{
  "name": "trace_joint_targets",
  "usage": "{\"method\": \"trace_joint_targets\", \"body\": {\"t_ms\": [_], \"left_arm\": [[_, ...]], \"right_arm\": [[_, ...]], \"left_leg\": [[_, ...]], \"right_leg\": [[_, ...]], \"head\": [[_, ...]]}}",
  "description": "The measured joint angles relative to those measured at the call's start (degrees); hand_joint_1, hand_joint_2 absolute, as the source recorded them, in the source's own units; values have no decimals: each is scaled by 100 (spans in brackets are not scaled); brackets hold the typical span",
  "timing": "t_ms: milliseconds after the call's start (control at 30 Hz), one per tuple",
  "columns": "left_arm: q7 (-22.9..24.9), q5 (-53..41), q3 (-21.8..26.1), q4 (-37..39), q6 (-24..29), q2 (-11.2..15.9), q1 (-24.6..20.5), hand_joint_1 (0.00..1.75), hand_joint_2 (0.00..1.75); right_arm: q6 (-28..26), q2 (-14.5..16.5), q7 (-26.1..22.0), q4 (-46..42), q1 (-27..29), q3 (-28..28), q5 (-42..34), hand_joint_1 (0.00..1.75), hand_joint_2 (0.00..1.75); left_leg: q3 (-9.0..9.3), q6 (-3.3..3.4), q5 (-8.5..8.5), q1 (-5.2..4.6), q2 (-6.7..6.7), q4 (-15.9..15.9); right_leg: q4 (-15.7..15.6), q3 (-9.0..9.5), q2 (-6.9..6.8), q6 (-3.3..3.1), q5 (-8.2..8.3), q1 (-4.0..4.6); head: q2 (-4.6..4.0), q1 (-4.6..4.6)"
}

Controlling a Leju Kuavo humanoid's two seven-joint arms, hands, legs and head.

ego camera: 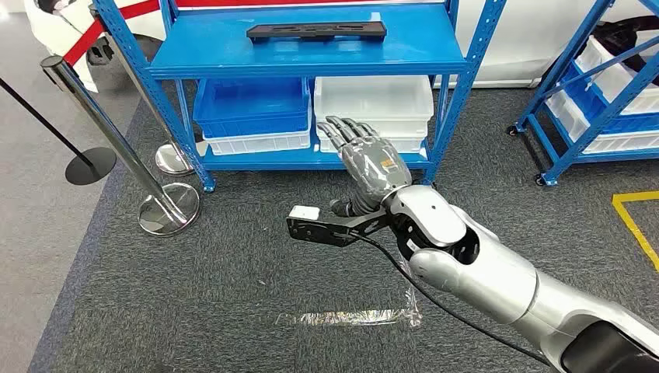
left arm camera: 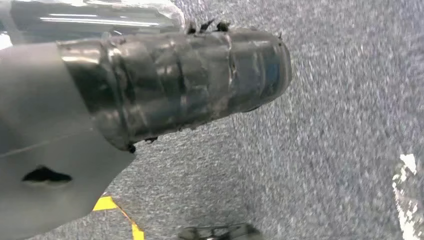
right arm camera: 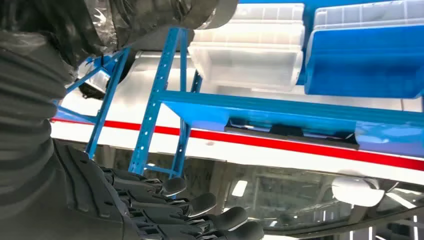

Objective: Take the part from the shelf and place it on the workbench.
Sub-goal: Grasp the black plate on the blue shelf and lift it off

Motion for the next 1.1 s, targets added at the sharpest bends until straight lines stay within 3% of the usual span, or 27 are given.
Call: {"method": "trace_joint_targets", "body": {"t_ms": [67,100,133,200,233,300,367,433,467,500,533,600,633,667,733,800,833,900,967,1000,1033,1067,1100], "left_arm": [[8,0,-4,3,1,3,-1,0,0],[17,1,-11,7,2,15,-4,0,0],[26,3,-23,11,3,25,-11,0,0],[43,11,-62,19,4,48,-26,0,0],[52,17,-86,22,5,50,-25,0,0],[74,30,-122,30,3,54,-4,0,0],[84,42,-140,36,-3,52,-2,0,0],[87,54,-159,39,-10,52,-16,0,0],[89,57,-170,39,-16,52,-13,0,0],[90,59,-180,40,-24,50,-4,0,0],[92,59,-191,41,-34,48,4,0,0],[93,59,-217,45,-53,44,9,0,0],[93,60,-231,48,-60,44,0,0,0],[97,60,-244,50,-63,45,-11,0,0],[108,61,-257,52,-72,46,-22,0,0],[120,61,-261,52,-85,44,-19,0,0],[123,61,-262,52,-91,43,-23,0,0],[127,52,-272,53,-97,43,-33,0,0],[136,31,-287,54,-99,42,-21,0,0],[140,22,-292,55,-101,40,-5,0,0],[145,16,-295,55,-103,38,10,0,0],[150,12,-298,55,-104,36,20,0,0],[158,8,-301,60,-107,38,25,0,0]], "right_arm": [[-18,-13,10,-25,-2,0,1,0,175],[-38,-28,20,-46,-3,0,1,0,131],[-58,-41,29,-65,-3,0,2,0,131],[-102,-73,52,-95,13,0,4,0,131],[-120,-87,63,-107,22,0,5,0,175],[-150,-125,84,-120,37,-1,15,0,175],[-171,-160,92,-127,34,-2,34,0,175],[-178,-177,95,-129,53,-2,50,0,175],[-178,-182,97,-129,70,-2,59,0,175],[-176,-189,98,-129,82,-2,69,0,175],[-174,-196,100,-129,88,-2,80,0,175],[-171,-209,102,-128,88,-2,95,0,175],[-166,-213,102,-127,85,-2,100,0,175],[-160,-215,101,-127,85,-1,106,0,175],[-142,-215,94,-128,81,0,128,0,175],[-129,-217,85,-129,67,0,160,0,175],[-125,-219,80,-129,51,0,175,0,175],[-120,-220,73,-129,27,0,195,0,175],[-111,-220,72,-125,25,0,211,0,175],[-107,-220,76,-121,27,0,222,0,175],[-100,-220,85,-118,27,0,237,0,175],[-91,-220,102,-114,27,0,251,0,175],[-80,-222,127,-108,28,0,262,0,175]], "left_leg": [[184,66,249,-32,8,-458],[334,132,401,-67,29,-805],[472,183,470,-103,47,-1103],[604,239,433,-155,77,-1370],[664,247,421,-160,67,-1456],[800,277,423,-140,50,-1550],[930,317,402,-120,36,-1597],[987,340,348,-117,17,-1597],[1019,338,313,-116,6,-1593],[1061,333,273,-114,-3,-1589],[1119,321,225,-110,-12,-1584],[1252,274,110,-105,-26,-1575],[1291,240,58,-107,-37,-1568],[1301,202,12,-111,-42,-1567],[1317,140,-28,-122,-46,-1545],[1275,99,-16,-117,-30,-1355],[1162,83,-17,-112,-19,-1132],[730,43,-142,-105,0,-456],[259,17,-420,-104,4,43],[115,19,-496,-105,6,74],[49,33,-460,-105,7,-61],[53,63,-270,-110,7,-344],[88,112,107,-120,8,-719]], "right_leg": [[-4,41,-1,2,-26,13],[-13,71,-6,10,-49,25],[-27,90,-7,28,-68,31],[-58,121,-20,95,-50,28],[-59,141,-28,133,-32,21],[99,122,-43,204,-50,7],[584,-126,-36,251,-253,0],[1215,-558,-28,269,-497,1],[1392,-735,-28,277,-525,-3],[1386,-827,-29,280,-448,-7],[1169,-811,-30,285,-258,-10],[416,-601,-27,272,261,-10],[117,-513,-27,244,385,-2],[-52,-457,-25,203,457,8],[-106,-412,-21,105,390,25],[-127,-299,-21,24,357,19],[-141,-228,-25,-9,319,15],[-160,-88,-32,-51,222,17],[-162,53,-33,-59,102,28],[-162,137,-27,-58,33,35],[-162,231,-22,-56,-39,45],[-163,333,-17,-52,-116,57],[-168,413,-14,-46,-194,66]], "head": [[0,2],[0,5],[0,8],[0,11],[0,9],[0,22],[0,40],[0,51],[0,50],[0,51],[0,51],[0,49],[0,46],[0,40],[0,28],[0,25],[0,18],[0,4],[0,1],[0,-1],[0,0],[0,0],[0,2]]}}
